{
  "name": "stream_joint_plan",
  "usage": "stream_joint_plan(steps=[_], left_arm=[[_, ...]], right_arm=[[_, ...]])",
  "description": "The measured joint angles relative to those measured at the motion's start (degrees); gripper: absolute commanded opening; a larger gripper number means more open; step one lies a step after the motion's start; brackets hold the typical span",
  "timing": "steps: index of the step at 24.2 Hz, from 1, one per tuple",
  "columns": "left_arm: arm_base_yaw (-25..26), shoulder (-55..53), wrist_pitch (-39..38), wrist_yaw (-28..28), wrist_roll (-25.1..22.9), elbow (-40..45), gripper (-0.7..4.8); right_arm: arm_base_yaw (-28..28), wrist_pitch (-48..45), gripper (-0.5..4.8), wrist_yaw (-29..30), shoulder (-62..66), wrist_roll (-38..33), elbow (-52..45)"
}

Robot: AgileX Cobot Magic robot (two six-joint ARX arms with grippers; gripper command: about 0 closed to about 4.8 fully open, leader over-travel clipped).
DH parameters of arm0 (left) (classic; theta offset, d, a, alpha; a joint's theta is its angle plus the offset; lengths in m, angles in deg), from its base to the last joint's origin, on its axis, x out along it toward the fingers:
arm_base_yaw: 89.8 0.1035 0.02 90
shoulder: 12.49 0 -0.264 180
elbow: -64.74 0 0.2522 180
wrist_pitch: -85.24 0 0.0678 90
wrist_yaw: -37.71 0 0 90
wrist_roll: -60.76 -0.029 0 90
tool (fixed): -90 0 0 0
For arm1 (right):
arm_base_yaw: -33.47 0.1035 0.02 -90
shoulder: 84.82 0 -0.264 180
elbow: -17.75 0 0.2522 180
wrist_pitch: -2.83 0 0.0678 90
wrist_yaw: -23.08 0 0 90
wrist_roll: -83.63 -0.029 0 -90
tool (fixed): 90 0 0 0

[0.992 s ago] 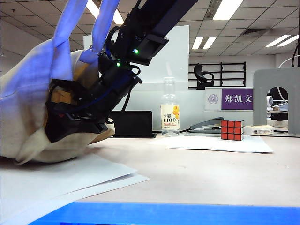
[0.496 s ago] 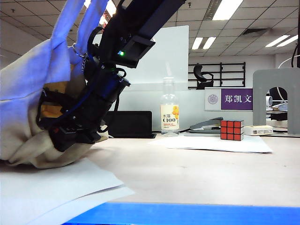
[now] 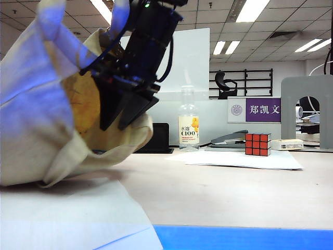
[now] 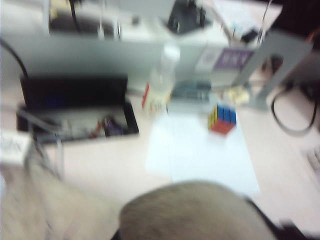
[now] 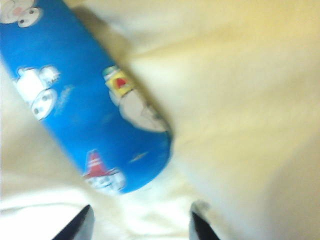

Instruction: Take the glasses case out of the canvas bag and put it on the table.

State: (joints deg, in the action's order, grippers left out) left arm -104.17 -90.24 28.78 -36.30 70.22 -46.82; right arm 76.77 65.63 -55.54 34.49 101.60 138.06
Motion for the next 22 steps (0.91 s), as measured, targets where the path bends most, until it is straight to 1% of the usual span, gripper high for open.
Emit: stream_joint_plan(steps=[1,2,3,4,5,6,7,8,9,10,11,12,13,14,15,16,17,18,19,21,22], left_arm=[[2.12,0.0,3.54,0.39,1.51,0.0,-0.03],[2.67,0.0,4.63,2.49,3.98,0.0,-0.03],[2.45,0.0,4.5,5.49,5.09,0.0,-0.03],[1.77,0.02,3.8,10.6,5.6,0.0,-0.03],[1.77,0.07,3.32,12.35,5.75,0.0,-0.03],[0.85,0.0,2.8,13.42,7.04,0.0,-0.03],[-1.22,-0.07,2.51,15.41,8.7,0.0,-0.03],[-1.64,0.09,1.7,17.92,9.14,0.0,-0.03],[-1.7,0.07,1.92,18.47,9.6,0.0,-0.02],[-3.06,0.0,1.97,18.88,10.21,0.0,-0.03],[-5.03,0.04,1.7,21.29,10.69,0.0,-0.03],[-5.2,0.15,1.66,22.53,10.78,0.0,-0.03],[-5.35,0.26,2.05,22.27,10.95,0.0,-0.03],[-8.07,0.24,2.14,21.53,10.95,0.0,-0.03],[-9.64,0.24,1.33,22.45,10.73,0.02,-0.03],[-9.55,0.26,0.98,22.82,10.73,0.04,-0.02],[-9.81,0.24,1.22,21.64,10.78,0.04,-0.02],[-11.54,0.24,0.37,21.64,10.71,0.07,-0.02],[-11.89,0.24,-1.14,22.34,9.88,0.15,-0.02],[-11.06,0.46,-1.49,21.86,8.22,0.11,-0.02],[-11.63,0.46,-2.49,21.9,7.72,0.13,-0.02]], right_arm=[[0.02,0.87,2.81,0.81,-0.79,0.04,-0.02],[0.0,0.2,2.85,2.99,-1.03,0.04,-0.02],[0.0,-1.31,3.25,5.79,-0.85,0.02,-0.07],[0.59,-4.02,3.61,9.22,-0.11,0.22,-0.09],[1.81,-5.97,3.74,10.16,0.96,1.4,-0.09],[2.82,-6.4,3.96,10.75,2.08,2.49,-0.09],[4.11,-7.3,4.79,11.34,4.59,3.34,-0.09],[4.83,-9.01,4.79,10.16,7.87,4.44,-0.07],[4.92,-11.1,4.79,6.16,9.14,5.9,0.22],[4.7,-10.84,4.79,3.52,9.92,6.78,0.07],[4.02,-10.29,4.79,3.69,10.6,6.88,-0.13],[3.56,-10.84,4.79,3.5,10.69,6.97,-0.13],[2.99,-11.72,4.79,2.86,10.67,6.97,-0.11],[2.45,-12.35,4.79,2.62,10.95,6.82,-0.09],[2.36,-13.55,4.79,2.54,11.67,6.56,-0.02],[2.56,-14.82,4.79,2.51,12.81,6.51,0.04],[2.84,-16.96,4.79,2.58,14.14,5.51,0.81],[3.19,-18.86,3.16,2.73,15.37,4.66,1.36],[4.13,-20.68,2.13,1.73,16.35,2.97,1.51],[6.43,-20.61,2.02,-1.18,16.35,0.79,1.73],[6.75,-20.39,1.95,-1.68,16.13,-0.11,1.7]])
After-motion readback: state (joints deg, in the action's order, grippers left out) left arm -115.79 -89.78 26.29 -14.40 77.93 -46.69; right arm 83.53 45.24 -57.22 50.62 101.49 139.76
